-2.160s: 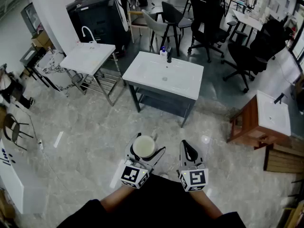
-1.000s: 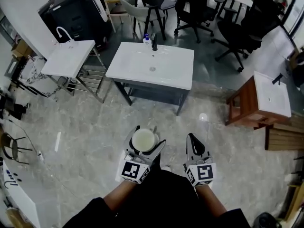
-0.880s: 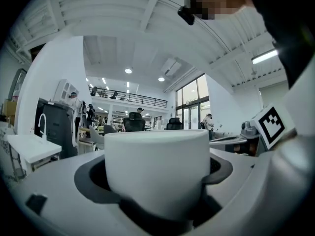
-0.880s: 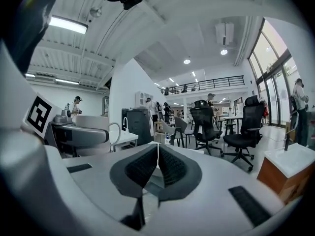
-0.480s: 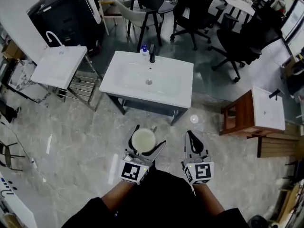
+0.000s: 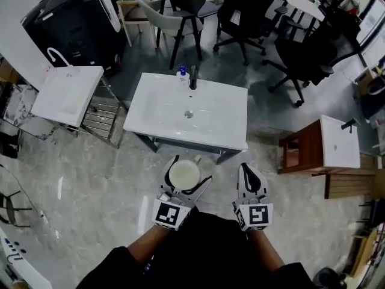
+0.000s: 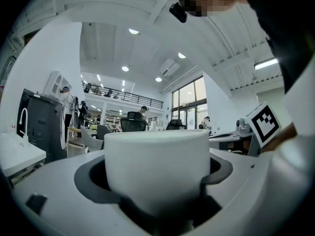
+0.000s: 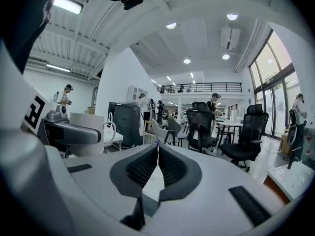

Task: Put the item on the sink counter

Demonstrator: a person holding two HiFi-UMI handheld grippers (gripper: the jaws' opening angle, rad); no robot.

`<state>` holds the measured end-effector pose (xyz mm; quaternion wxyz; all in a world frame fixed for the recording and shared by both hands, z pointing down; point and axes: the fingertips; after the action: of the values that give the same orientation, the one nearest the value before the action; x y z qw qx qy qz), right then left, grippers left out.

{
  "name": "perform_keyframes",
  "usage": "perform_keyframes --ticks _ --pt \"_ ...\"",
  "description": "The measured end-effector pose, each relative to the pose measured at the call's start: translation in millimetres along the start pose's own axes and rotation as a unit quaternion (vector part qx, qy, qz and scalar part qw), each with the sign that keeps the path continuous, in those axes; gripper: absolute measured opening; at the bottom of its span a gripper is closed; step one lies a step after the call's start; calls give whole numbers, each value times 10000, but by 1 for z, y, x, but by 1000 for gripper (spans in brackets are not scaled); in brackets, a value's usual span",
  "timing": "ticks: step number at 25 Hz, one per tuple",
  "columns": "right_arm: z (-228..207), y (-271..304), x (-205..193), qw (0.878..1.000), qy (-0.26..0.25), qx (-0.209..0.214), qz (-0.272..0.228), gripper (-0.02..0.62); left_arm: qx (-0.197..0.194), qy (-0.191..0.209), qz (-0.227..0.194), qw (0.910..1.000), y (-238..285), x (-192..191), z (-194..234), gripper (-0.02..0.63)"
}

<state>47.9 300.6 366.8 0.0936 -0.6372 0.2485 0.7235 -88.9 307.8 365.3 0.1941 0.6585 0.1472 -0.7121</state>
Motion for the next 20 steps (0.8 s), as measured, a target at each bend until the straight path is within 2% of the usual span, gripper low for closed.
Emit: perform_keyframes --ticks 7,13,16,20 --pt "-15 41 2 9996 124 -229 107 32 -282 -77 37 9996 29 4 26 457" --pt "-33 64 -10 9983 300 -418 272 32 -265 -111 31 9996 52 0 51 458" --pt "-41 70 -16 9975 345 -470 392 32 -286 -159 210 9992 64 -12 60 457" --pt "-57 87 -24 9958 694 -511 320 32 -330 -215 349 9986 87 -23 69 459"
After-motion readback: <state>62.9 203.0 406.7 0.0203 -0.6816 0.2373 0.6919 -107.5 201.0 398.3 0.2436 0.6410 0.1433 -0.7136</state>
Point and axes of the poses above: the fingertips, and each gripper's own axes: y forward along the fingers, z to its left, x out of its top, and after that the axes turned 5 degrees about x, right-handed
